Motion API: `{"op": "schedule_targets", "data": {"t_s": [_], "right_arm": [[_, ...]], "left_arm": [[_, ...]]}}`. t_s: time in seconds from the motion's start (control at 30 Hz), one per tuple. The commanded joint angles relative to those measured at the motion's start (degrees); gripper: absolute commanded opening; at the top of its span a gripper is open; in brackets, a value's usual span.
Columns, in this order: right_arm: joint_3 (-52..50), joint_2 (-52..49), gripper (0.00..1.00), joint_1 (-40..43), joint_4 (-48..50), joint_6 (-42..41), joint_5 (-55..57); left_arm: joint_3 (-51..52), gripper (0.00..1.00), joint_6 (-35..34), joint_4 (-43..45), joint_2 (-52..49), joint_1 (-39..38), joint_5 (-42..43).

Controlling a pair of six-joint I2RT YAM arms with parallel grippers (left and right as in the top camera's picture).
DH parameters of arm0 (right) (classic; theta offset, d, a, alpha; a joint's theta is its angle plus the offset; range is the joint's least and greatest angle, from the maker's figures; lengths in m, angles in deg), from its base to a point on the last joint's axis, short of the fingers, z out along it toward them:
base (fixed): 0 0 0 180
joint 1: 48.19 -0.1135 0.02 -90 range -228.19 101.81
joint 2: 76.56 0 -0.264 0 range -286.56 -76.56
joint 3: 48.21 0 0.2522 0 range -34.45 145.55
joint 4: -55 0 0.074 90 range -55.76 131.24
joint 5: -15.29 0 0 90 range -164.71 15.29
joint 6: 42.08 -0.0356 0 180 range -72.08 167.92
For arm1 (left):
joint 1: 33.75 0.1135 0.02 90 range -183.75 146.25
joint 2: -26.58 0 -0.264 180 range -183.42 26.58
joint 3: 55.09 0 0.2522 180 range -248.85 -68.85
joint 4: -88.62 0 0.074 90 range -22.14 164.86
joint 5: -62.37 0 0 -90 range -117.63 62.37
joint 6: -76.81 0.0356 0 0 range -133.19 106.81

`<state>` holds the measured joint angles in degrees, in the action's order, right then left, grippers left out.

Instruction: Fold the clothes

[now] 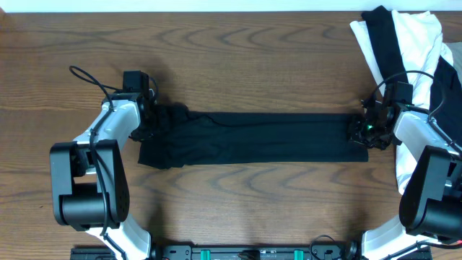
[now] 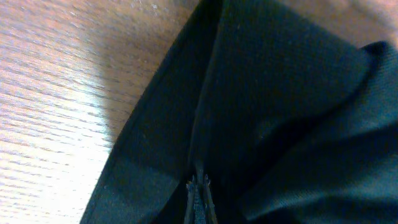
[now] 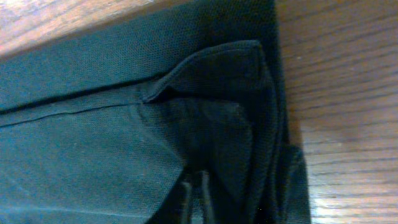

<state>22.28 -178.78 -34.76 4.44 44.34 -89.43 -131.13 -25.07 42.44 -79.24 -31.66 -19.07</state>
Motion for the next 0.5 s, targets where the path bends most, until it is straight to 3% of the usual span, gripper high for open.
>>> {"op": "schedule_targets", "data": {"t_s": [0.0, 0.17, 0.2, 0.3, 0.47], "right_arm": [[-0.22, 0.11, 0.16, -0.02, -2.01, 0.63, 0.24], [6.47, 3.10, 0.30, 2.16, -8.94, -1.05, 0.07], [8.11, 4.02, 0.36, 2.99, -10.38, -1.51, -0.13], [11.50, 6.19, 0.67, 5.40, -13.66, -1.53, -0.79], [11.10, 6.78, 0.70, 8.63, -15.50, -1.49, -0.76]], "left_arm": [[0.35, 0.09, -0.42, -0.28, -1.36, -0.17, -1.11], [0.35, 0.09, -0.42, -0.31, -1.36, -0.17, -1.11], [0.35, 0.09, -0.42, -0.33, -1.36, -0.17, -1.11], [0.35, 0.09, -0.42, -0.31, -1.36, -0.17, -1.11], [0.35, 0.09, -0.42, -0.70, -1.36, -0.17, -1.11]]}}
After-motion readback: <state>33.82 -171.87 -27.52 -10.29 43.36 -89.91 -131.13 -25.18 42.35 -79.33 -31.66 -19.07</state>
